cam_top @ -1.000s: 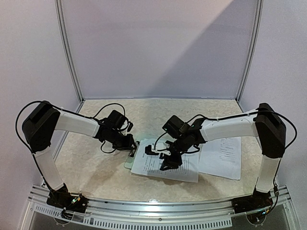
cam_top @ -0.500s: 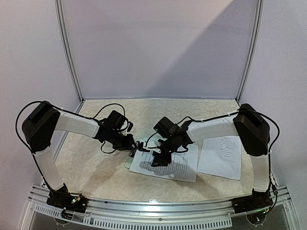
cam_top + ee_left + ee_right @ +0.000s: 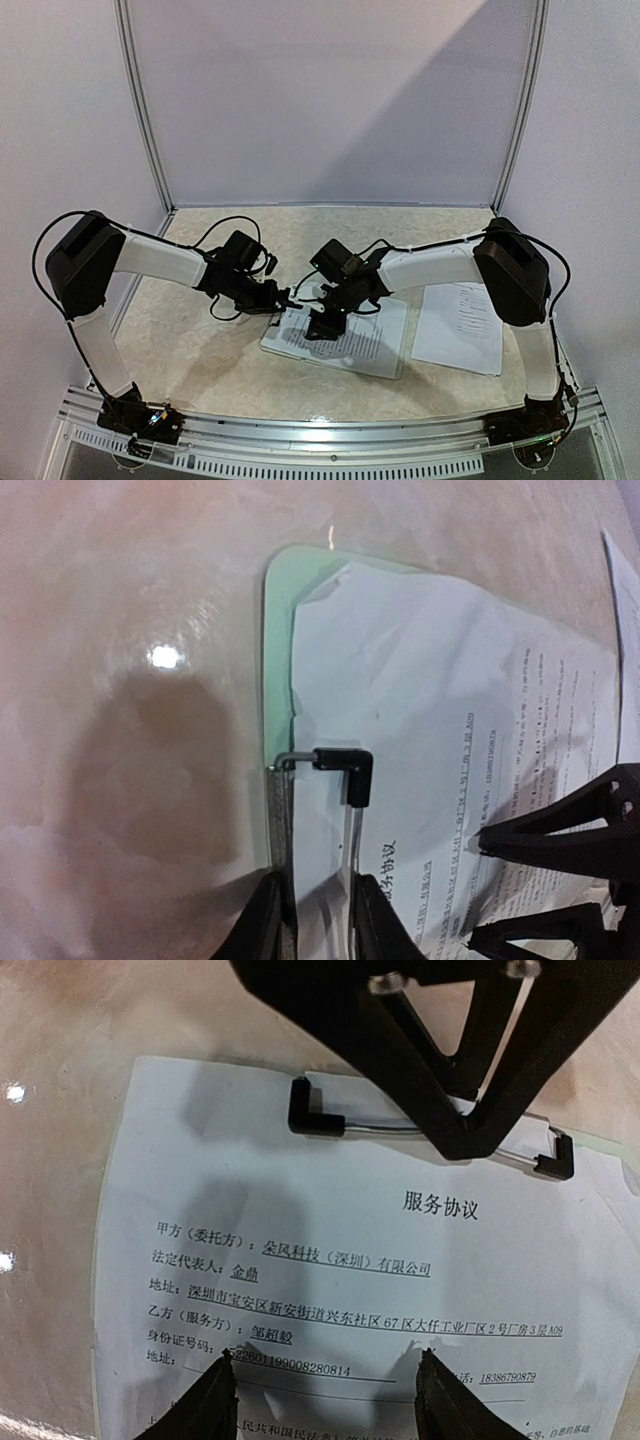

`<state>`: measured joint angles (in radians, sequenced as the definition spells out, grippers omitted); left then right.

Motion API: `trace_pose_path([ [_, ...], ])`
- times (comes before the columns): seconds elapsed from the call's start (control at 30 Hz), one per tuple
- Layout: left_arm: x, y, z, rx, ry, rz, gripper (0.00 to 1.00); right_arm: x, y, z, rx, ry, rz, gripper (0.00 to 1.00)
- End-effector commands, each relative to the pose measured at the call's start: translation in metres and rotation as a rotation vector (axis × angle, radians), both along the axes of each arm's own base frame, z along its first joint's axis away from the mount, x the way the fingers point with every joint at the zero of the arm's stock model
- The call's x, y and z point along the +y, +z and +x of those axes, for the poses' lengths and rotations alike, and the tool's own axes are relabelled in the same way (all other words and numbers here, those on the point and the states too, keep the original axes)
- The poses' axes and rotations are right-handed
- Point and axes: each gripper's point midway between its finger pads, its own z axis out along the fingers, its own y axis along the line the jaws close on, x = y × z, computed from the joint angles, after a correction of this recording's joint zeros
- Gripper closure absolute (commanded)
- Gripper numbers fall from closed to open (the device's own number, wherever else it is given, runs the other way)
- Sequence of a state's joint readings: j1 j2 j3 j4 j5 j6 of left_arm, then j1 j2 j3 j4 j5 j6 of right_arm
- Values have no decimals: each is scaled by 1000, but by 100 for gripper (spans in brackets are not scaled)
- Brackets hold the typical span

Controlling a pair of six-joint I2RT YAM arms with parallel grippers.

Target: Put the files into the folder

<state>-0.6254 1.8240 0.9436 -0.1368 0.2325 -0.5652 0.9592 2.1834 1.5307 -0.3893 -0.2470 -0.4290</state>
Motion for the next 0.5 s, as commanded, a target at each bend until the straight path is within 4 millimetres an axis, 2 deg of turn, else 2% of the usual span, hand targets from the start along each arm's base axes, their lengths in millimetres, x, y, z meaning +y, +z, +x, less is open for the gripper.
trace_pose_path([
  [0.0, 14, -35, -39, 153, -18, 71, 100, -5, -21, -16, 45, 24, -63, 40],
  [0.2, 14, -34, -39, 150, -19, 72, 100, -10, -20, -23, 54, 30, -69, 41],
  [0.47, 14, -35, -39, 151, -20, 74, 100, -12, -13, -15, 15, 12, -79, 41],
])
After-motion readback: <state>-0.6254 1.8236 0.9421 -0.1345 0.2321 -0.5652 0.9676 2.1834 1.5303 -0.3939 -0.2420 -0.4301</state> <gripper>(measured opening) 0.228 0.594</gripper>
